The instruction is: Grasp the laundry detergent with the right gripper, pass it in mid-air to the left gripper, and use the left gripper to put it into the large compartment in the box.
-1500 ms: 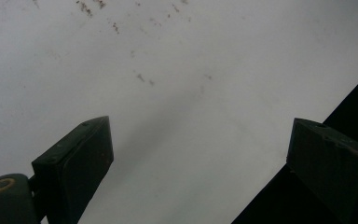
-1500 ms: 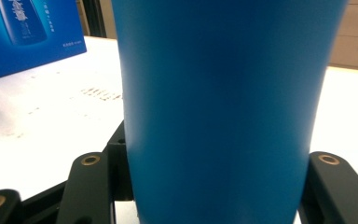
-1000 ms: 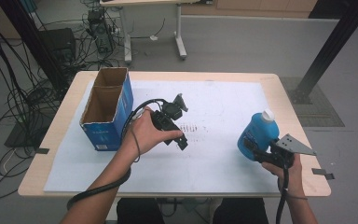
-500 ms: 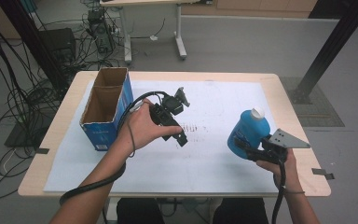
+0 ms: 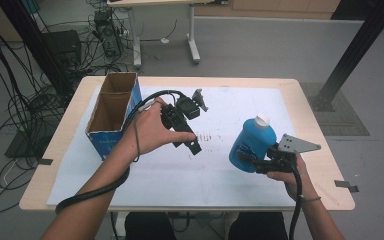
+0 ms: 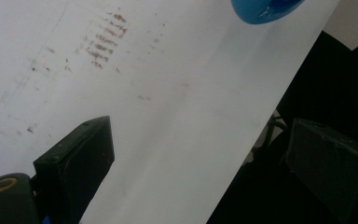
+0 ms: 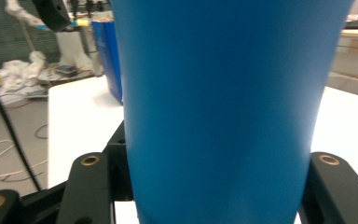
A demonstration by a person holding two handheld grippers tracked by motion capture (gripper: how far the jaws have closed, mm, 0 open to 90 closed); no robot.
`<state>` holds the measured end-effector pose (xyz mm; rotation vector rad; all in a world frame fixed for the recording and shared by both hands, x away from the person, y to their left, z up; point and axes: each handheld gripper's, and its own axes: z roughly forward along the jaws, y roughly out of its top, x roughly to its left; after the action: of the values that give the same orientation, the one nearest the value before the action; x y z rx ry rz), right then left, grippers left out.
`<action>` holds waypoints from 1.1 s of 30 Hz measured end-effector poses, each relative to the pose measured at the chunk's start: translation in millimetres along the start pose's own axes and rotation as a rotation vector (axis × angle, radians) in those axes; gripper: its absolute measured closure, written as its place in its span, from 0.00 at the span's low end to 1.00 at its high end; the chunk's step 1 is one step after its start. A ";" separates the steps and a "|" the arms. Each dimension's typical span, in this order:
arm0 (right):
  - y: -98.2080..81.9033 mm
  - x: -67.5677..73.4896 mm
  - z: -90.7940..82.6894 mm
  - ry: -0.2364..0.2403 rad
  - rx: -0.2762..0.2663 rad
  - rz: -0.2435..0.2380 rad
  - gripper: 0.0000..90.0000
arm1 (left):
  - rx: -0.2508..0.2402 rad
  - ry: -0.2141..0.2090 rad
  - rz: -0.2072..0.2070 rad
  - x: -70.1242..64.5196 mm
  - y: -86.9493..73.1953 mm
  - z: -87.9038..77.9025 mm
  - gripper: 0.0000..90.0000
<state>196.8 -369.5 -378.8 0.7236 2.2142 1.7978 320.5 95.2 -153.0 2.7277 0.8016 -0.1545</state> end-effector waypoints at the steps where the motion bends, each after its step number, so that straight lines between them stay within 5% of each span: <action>1: 1.4 -0.5 1.3 0.008 0.003 -0.003 0.47 | 0.001 0.006 0.009 -1.8 0.8 -1.5 0.09; 21: 31.9 -19.6 31.4 0.204 0.071 -0.093 0.47 | 0.008 -0.040 0.209 -12.8 18.9 -26.0 0.09; 33: 41.3 -23.4 47.2 0.265 0.099 -0.121 0.47 | 0.037 -0.071 0.309 -17.6 33.8 -37.7 0.09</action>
<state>248.1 -334.4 -354.1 0.3749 2.4684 1.8268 324.8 70.7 -105.5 2.8204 0.3546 -0.1988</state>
